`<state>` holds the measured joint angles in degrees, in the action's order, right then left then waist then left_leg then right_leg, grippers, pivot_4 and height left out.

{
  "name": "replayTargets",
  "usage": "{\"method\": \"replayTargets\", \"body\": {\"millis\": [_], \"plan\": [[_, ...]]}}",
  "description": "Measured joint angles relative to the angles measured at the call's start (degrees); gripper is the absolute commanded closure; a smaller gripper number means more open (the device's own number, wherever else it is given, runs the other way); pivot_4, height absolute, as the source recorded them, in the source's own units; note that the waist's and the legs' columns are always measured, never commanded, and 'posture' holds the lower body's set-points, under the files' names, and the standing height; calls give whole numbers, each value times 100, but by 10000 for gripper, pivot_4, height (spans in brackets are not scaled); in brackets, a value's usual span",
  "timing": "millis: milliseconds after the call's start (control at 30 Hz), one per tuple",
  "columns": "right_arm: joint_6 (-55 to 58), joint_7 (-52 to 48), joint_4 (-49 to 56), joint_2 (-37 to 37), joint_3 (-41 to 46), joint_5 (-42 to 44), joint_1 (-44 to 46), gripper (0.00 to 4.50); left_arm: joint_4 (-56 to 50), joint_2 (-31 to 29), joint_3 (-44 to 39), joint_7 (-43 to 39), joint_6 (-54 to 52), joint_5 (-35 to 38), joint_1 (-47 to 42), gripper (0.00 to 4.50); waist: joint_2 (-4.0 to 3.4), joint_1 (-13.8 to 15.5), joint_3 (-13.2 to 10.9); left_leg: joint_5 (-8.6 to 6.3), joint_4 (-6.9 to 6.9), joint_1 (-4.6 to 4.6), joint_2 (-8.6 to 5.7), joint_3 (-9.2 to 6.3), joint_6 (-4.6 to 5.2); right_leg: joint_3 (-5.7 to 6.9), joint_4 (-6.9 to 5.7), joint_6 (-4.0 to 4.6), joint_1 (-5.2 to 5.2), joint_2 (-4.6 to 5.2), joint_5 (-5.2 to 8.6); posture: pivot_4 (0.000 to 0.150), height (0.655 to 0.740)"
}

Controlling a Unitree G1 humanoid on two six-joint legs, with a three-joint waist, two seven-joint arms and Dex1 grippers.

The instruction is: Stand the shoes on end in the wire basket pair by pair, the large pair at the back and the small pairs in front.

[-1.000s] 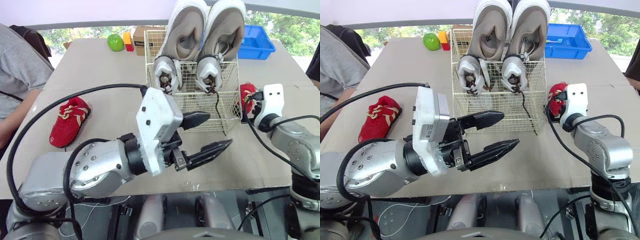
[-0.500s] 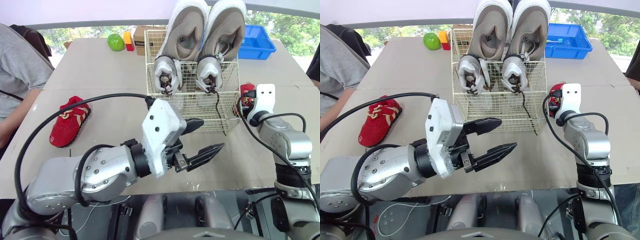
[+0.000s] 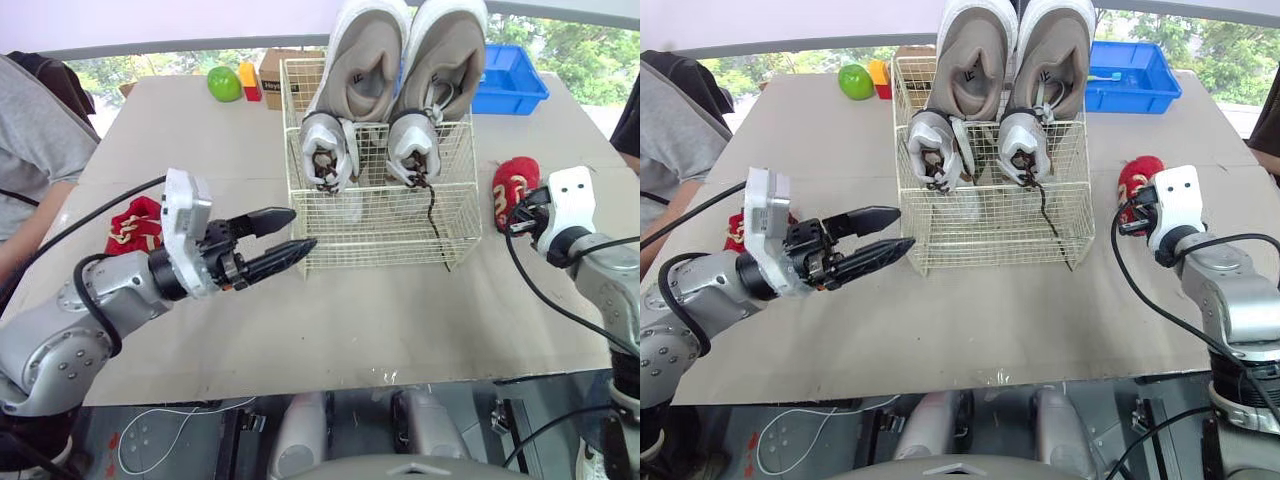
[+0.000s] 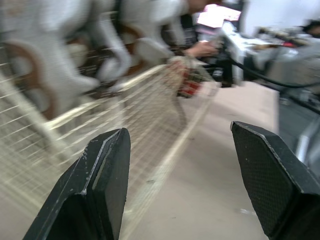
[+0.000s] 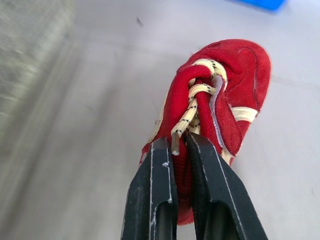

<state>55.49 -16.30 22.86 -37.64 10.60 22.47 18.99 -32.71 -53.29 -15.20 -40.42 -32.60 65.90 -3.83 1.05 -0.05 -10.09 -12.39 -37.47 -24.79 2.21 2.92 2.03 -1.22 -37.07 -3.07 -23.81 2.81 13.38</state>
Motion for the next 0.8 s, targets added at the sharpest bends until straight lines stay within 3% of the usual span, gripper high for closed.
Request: {"method": "replayTargets", "body": {"millis": [133, 300, 433, 600, 800], "plan": [[-164, -953, 313, -553, 147, 400, -291, 44631, -154, 81, -9, -383, 26, -71, 111, 10058, 0, 9, -1, 0, 8, -3, 1, -3, 0, 7, 8, 0, 0, -1, 0, 1500, 7400], [-487, -2749, 322, -2077, 1311, 937, -707, 44631, -334, 231, -7, -486, 20, -88, 140, 10058, -4, 40, -3, 0, 7, 5, 2, -9, 1, 3, 12, -1, 6, 0, 0, 1500, 7400], [-641, -3428, 62, -2649, 1996, 1041, -699, 44631, -335, 397, 20, -423, -15, -93, -5, 10058, -2, 53, -2, 0, 5, 9, 3, -7, 1, 7, 12, 0, 10, -3, 0, 1500, 7400], [-658, -4194, -78, -3108, 2164, 1836, 135, 44631, -227, 700, 205, -57, -228, 88, -547, 10058, -4, 26, -2, 0, 4, 11, 5, -15, 1, 1, 10, -1, 10, -5, -1, 1500, 7400], [-644, -4944, -41, -3498, 1370, 2722, 1375, 44631, 357, 736, 96, 624, -791, 1058, -1127, 10058, -8, -39, -11, 0, 4, 8, 17, -16, 2, -4, 9, -2, 4, -1, -1, 1500, 7400]]}}
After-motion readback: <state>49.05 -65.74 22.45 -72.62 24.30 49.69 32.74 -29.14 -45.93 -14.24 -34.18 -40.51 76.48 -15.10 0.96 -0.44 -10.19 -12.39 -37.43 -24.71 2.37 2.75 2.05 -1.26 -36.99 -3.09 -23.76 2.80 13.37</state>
